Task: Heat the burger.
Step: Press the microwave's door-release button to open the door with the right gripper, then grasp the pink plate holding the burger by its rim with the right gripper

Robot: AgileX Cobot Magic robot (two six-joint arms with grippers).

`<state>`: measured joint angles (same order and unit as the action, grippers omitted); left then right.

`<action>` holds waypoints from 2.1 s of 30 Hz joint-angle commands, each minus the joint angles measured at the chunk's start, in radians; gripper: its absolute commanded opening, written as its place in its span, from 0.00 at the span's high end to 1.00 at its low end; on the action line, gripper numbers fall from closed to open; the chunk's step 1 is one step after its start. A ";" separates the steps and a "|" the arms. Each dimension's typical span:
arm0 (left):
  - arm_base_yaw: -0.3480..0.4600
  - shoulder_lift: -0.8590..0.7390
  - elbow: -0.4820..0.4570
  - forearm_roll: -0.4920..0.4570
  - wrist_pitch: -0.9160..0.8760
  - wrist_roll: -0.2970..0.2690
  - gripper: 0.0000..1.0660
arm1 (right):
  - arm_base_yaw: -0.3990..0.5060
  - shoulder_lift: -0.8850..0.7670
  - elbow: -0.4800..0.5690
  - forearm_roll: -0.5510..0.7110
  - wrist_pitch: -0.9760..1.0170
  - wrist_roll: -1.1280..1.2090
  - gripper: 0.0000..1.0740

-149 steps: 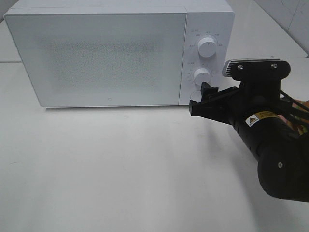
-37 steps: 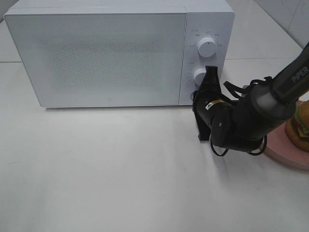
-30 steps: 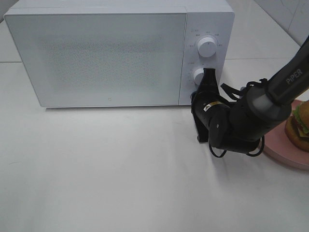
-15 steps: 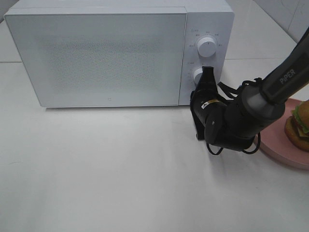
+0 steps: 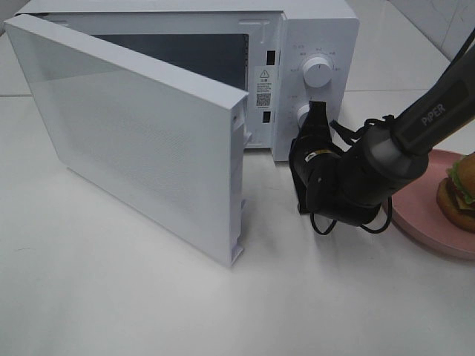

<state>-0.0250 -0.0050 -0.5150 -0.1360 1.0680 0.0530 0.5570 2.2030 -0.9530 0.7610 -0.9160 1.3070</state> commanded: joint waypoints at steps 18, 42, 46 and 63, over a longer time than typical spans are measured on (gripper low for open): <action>0.004 -0.017 0.000 0.002 -0.001 -0.001 0.08 | -0.050 -0.008 -0.072 -0.064 -0.182 -0.001 1.00; 0.004 -0.017 0.000 0.002 -0.001 -0.001 0.08 | -0.028 -0.187 0.149 -0.123 0.148 -0.090 1.00; 0.004 -0.017 0.000 0.002 -0.001 -0.001 0.08 | -0.028 -0.234 0.185 -0.163 0.236 -0.124 1.00; 0.004 -0.017 0.000 0.002 -0.001 -0.001 0.08 | -0.032 -0.442 0.208 -0.383 0.680 -0.506 1.00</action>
<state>-0.0250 -0.0050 -0.5150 -0.1360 1.0680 0.0530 0.5300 1.7770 -0.7480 0.3950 -0.2620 0.8370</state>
